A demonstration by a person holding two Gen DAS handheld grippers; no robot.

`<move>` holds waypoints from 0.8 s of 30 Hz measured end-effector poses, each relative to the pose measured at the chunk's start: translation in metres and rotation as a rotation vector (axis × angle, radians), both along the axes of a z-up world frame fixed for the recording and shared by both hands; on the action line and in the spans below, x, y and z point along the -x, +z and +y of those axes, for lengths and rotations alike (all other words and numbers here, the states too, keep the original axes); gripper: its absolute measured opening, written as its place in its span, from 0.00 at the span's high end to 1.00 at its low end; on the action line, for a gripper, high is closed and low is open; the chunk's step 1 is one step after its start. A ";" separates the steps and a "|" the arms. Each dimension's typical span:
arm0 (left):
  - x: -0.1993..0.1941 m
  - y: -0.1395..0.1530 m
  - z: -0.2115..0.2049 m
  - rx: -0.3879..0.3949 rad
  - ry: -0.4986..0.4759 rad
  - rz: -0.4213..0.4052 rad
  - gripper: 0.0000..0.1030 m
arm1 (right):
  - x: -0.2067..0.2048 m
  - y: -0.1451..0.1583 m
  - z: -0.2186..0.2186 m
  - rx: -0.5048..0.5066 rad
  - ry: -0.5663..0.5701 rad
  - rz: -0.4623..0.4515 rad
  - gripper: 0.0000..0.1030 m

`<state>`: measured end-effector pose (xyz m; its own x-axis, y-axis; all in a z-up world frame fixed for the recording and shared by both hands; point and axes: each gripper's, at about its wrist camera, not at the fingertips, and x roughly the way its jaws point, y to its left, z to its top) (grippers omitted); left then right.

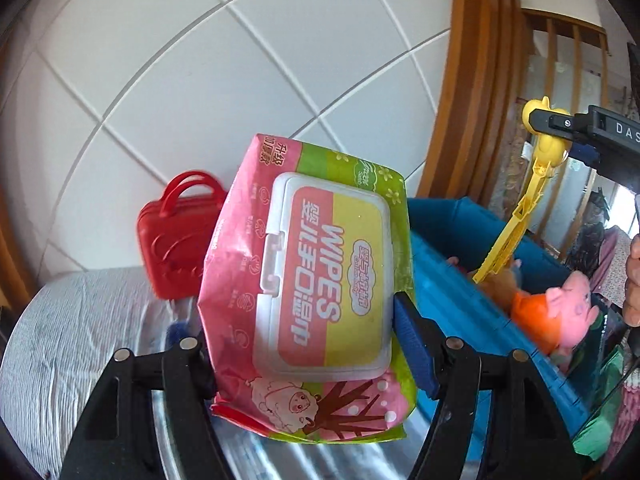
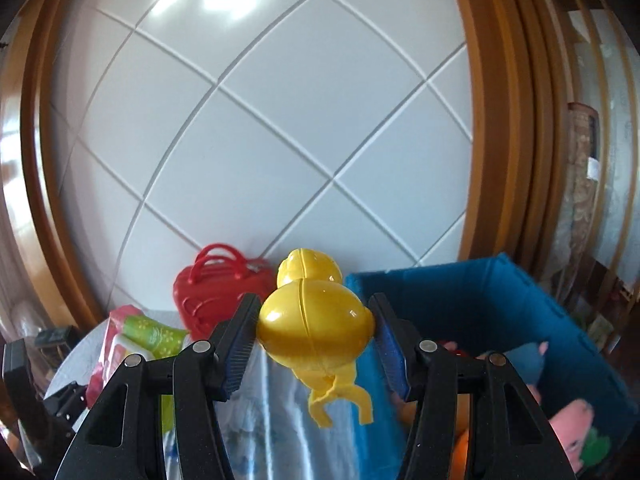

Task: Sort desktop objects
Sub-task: 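Lift the wipes pack and yellow clip and carry both over the blue bin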

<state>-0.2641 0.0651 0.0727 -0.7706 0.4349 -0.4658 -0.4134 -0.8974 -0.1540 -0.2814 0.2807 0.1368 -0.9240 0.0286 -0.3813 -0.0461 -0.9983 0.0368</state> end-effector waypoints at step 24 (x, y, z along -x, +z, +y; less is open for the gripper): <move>-0.027 -0.028 0.308 0.219 -0.155 -0.219 0.22 | 0.002 -0.145 0.296 0.084 -0.075 -0.386 0.46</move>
<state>-0.2371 0.3732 0.0450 -0.5751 0.4103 -0.7078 -0.5255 -0.8483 -0.0647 -0.2838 0.5771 -0.0078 -0.7087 0.0440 -0.7042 -0.1449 -0.9859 0.0842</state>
